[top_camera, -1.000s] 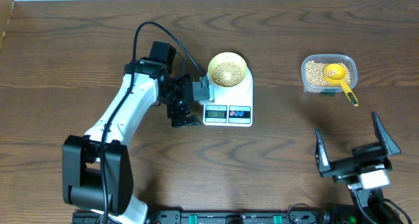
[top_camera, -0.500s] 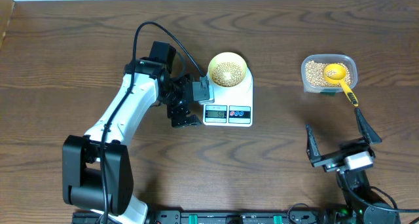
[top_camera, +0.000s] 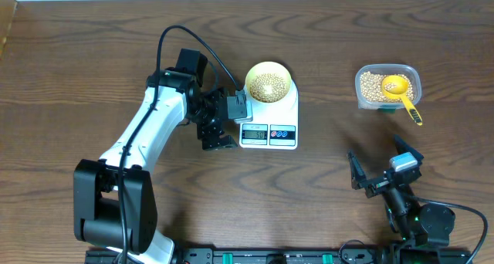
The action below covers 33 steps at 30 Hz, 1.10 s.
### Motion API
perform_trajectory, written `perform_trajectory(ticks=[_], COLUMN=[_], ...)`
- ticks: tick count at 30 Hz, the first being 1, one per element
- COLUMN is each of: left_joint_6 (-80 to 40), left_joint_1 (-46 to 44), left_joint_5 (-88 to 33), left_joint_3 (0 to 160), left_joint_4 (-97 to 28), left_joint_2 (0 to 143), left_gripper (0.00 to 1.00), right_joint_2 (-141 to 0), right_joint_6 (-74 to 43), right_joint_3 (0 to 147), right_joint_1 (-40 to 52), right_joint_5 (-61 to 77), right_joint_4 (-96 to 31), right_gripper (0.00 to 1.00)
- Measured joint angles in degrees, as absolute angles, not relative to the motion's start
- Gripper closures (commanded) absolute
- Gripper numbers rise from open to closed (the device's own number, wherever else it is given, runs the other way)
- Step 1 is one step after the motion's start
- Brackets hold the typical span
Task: Scoop item into bowl and weigh 50g on scale
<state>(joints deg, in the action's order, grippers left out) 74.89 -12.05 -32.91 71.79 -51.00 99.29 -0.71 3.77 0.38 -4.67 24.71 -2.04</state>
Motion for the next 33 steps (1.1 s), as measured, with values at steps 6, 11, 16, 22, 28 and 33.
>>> perform_trajectory(ticks=[6, 11, 16, 22, 28, 33], left_joint_6=[74.9, 74.9, 74.9, 74.9, 74.9, 74.9], left_joint_1=[-12.1, -12.1, -12.1, -12.1, -12.1, -12.1], left_joint_5=[-32.9, -32.9, -32.9, -32.9, -32.9, -32.9], left_joint_3=[71.8, 71.8, 71.8, 71.8, 71.8, 71.8], left_joint_4=[-51.0, -51.0, -51.0, -51.0, -51.0, -51.0], left_joint_2=[99.3, 99.3, 99.3, 99.3, 99.3, 99.3], left_gripper=[0.03, 0.02, 0.02, 0.02, 0.03, 0.03], right_joint_2=[-0.7, -0.7, -0.7, -0.7, -0.7, -0.7], right_joint_6=[3.7, 3.7, 5.0, 15.7, 20.5, 21.6], right_joint_3=[0.4, 0.4, 0.4, 0.4, 0.4, 0.4], right_joint_1=[-4.6, -4.6, -4.7, -5.1, -5.4, -5.4], right_joint_5=[24.6, 24.6, 24.3, 22.3, 21.5, 21.2], right_joint_4=[-2.2, -2.2, -2.3, -2.3, -2.3, -2.3], right_gripper=[0.01, 0.01, 0.01, 0.01, 0.01, 0.01])
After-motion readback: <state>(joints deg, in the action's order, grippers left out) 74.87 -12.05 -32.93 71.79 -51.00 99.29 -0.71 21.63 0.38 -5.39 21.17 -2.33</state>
